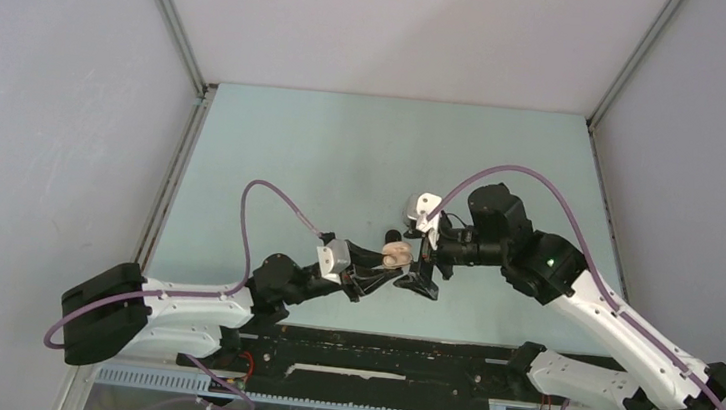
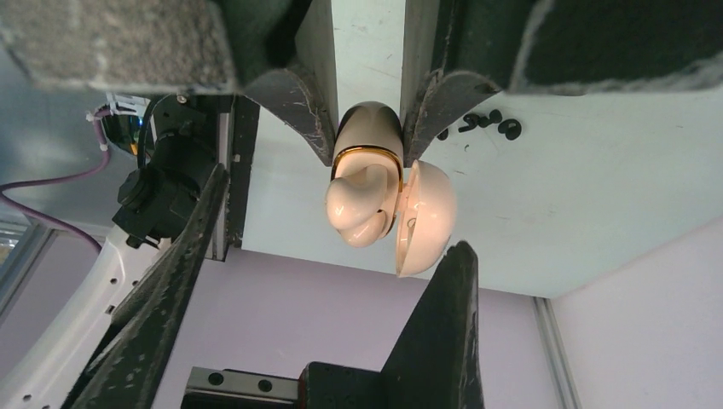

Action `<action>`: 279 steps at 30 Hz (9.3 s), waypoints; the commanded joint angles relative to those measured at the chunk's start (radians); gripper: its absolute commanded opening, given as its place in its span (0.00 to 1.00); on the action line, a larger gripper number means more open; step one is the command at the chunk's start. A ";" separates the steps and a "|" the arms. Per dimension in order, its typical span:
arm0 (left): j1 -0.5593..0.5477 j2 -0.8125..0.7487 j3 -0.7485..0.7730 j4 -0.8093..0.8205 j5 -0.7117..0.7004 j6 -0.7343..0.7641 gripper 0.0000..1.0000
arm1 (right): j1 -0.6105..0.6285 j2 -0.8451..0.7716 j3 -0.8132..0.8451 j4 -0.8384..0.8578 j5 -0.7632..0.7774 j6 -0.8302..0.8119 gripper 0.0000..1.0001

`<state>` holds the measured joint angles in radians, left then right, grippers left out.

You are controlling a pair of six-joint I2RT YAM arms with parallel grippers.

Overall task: Insert the wireless bluetooth earbuds into the charging case
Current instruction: Adjust the earbud with the charging case, then close the charging case, then place the charging case at the center of the board, then pick up the charging case at the center of the board.

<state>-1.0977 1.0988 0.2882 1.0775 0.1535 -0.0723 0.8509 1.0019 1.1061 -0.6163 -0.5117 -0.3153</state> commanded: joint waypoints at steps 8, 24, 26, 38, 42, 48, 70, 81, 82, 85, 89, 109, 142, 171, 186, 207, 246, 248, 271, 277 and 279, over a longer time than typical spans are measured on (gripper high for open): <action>-0.014 -0.001 -0.010 -0.008 0.037 0.066 0.00 | -0.045 0.042 0.037 -0.015 -0.079 0.093 0.97; -0.022 -0.011 -0.024 -0.011 0.047 0.071 0.00 | -0.143 0.102 0.037 0.014 -0.068 0.211 0.97; -0.022 -0.013 -0.025 -0.011 0.046 0.095 0.00 | -0.148 0.104 0.036 -0.002 -0.074 0.193 0.96; -0.022 0.008 -0.017 -0.010 0.043 0.086 0.00 | -0.113 0.093 0.038 -0.089 -0.181 0.044 0.98; -0.022 0.012 -0.014 -0.010 0.039 0.084 0.00 | -0.105 0.089 0.047 -0.114 -0.225 0.003 0.99; -0.022 0.018 -0.014 -0.010 0.030 0.081 0.00 | -0.088 0.086 0.054 -0.155 -0.260 -0.039 0.98; -0.004 0.022 0.099 -0.320 -0.276 -0.214 0.04 | -0.703 0.154 0.145 -0.421 -0.291 -0.062 0.92; 0.272 0.103 0.278 -0.904 -0.164 -0.546 0.10 | -0.784 0.149 -0.196 -0.013 -0.225 0.169 0.88; 0.290 0.114 0.287 -0.923 -0.148 -0.563 0.12 | -0.784 0.137 -0.233 0.030 -0.210 0.191 0.88; 0.341 0.162 0.336 -1.002 -0.090 -0.580 0.18 | -0.785 0.098 -0.296 0.125 -0.224 0.222 0.88; 0.371 0.249 0.379 -1.017 -0.041 -0.572 0.20 | -0.780 0.036 -0.302 0.137 -0.223 0.186 0.88; 0.486 0.572 0.556 -0.976 0.135 -0.661 0.26 | -0.753 0.057 -0.317 0.133 -0.269 0.141 0.88; 0.501 0.077 0.594 -1.375 -0.216 -0.323 0.53 | -0.587 0.140 -0.280 0.139 -0.030 0.137 0.86; 0.512 0.044 0.604 -1.640 -0.437 -0.271 1.00 | -0.323 0.880 0.247 0.147 0.395 0.297 0.77; 0.586 0.166 0.680 -1.745 -0.382 -0.307 1.00 | -0.307 1.020 0.350 0.105 0.464 0.311 0.70; 0.650 -0.131 0.513 -1.445 -0.244 -0.255 1.00 | -0.299 0.999 0.298 0.107 0.455 0.265 0.47; 0.630 0.090 0.405 -0.963 0.287 -0.737 0.64 | -0.291 0.501 0.051 -0.005 -0.011 -0.042 0.39; 0.596 0.114 0.429 -0.962 0.311 -0.735 0.65 | -0.285 0.463 0.024 0.003 -0.044 -0.036 0.39; 0.471 0.295 0.519 -0.828 0.564 -0.949 0.51 | -0.149 0.305 -0.046 0.038 0.098 -0.074 0.40; 0.455 0.302 0.523 -0.845 0.571 -0.955 0.49 | -0.148 0.295 -0.046 0.048 0.100 -0.070 0.40; 0.448 0.309 0.530 -0.868 0.569 -0.942 0.48 | -0.147 0.288 -0.046 0.050 0.101 -0.071 0.40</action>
<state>-0.6292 1.3956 0.7765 0.2104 0.6846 -1.0069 0.6975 1.3258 1.0588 -0.6117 -0.4213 -0.3771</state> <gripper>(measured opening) 0.493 0.500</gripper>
